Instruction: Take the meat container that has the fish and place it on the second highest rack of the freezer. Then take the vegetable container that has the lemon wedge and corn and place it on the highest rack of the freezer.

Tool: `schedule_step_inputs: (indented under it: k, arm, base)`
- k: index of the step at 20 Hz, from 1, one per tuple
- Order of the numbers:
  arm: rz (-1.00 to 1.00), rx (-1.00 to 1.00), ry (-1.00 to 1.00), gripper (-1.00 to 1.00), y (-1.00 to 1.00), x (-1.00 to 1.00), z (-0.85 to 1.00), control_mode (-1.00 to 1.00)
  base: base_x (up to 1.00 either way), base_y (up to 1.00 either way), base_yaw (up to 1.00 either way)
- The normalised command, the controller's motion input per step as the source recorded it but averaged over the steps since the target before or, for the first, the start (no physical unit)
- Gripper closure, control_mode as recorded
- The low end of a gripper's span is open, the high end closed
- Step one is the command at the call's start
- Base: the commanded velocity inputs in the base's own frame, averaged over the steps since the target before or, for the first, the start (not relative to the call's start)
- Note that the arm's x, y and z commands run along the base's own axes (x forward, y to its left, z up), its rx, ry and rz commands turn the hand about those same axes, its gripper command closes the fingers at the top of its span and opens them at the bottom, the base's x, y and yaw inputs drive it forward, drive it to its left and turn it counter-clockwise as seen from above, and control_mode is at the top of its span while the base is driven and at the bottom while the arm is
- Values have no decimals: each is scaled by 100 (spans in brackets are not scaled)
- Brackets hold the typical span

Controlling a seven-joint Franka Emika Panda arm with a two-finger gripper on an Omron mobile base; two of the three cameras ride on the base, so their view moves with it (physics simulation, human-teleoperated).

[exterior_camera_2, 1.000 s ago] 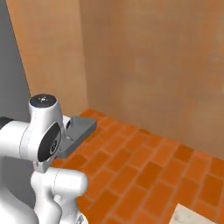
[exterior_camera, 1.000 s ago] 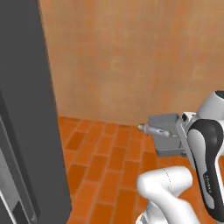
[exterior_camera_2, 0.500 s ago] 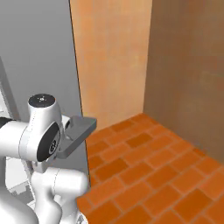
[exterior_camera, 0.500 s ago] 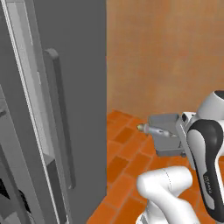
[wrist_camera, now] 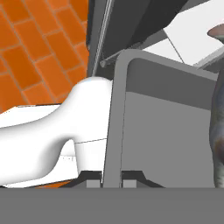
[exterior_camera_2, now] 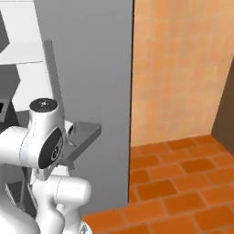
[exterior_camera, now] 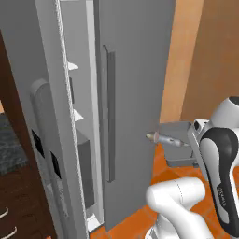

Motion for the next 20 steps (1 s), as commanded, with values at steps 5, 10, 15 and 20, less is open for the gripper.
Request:
schedule_step_inputs:
  k: [5,10,15,20]
  arm:
    - [0,0,0,100,0,0,0,100]
    - [0,0,0,100,0,0,0,100]
    - [0,0,0,100,0,0,0,100]
    - [0,0,0,100,0,0,0,100]
  base:
    - [12,-4,62]
    - [16,-23,57]
    - [31,-51,52]
    - [48,-51,51]
